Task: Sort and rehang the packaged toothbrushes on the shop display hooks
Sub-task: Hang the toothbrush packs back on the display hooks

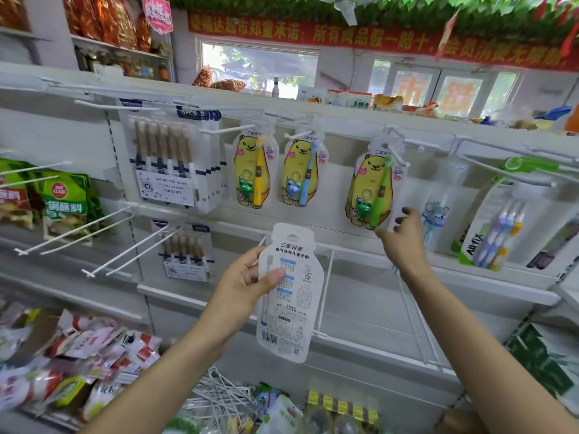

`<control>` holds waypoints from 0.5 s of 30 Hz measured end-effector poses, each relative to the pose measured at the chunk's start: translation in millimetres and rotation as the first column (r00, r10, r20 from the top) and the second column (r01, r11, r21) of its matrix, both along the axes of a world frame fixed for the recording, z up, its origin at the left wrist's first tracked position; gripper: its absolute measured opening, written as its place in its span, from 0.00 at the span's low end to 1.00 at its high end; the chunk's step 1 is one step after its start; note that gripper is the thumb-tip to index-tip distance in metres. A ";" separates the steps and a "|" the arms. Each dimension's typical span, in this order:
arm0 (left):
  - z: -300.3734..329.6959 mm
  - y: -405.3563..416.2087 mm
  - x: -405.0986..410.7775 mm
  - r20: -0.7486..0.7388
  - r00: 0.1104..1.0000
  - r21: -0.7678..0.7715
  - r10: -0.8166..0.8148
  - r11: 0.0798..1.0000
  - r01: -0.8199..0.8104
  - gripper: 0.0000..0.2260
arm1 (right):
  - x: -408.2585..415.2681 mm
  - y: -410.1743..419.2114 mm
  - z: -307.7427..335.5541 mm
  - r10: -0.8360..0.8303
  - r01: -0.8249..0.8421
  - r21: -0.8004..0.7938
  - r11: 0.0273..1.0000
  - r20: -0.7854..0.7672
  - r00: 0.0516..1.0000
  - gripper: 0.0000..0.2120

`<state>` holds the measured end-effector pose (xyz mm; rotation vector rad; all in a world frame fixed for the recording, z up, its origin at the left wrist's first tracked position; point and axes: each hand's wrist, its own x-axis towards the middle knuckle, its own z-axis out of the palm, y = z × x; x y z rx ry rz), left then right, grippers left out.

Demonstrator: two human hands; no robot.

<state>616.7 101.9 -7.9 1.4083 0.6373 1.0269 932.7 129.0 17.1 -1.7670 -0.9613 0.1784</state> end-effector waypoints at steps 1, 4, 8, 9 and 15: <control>-0.3 -0.7 2.7 0.010 1.000 -0.022 -0.007 1.000 0.007 0.15 | -5.8 -8.1 -2.6 -0.008 0.007 0.008 1.000 0.044 0.999 0.33; 1.3 -5.8 10.1 0.069 0.995 -0.083 -0.075 0.993 0.081 0.14 | -35.4 -37.4 -3.8 0.106 -0.110 0.067 0.992 0.062 0.992 0.23; 2.2 -12.4 20.3 0.202 0.963 -0.198 -0.179 0.956 0.219 0.15 | -85.7 -80.8 7.9 0.445 -0.443 0.055 0.895 -0.044 0.894 0.12; 2.3 -14.2 22.9 0.214 0.956 -0.222 -0.202 0.943 0.249 0.15 | -96.9 -89.7 10.8 0.519 -0.517 0.049 0.854 -0.041 0.854 0.12; 7.2 -26.1 28.6 0.347 0.862 -0.330 -0.369 0.812 0.481 0.10 | -136.3 -116.1 8.2 0.655 -0.655 0.031 0.755 -0.044 0.754 0.16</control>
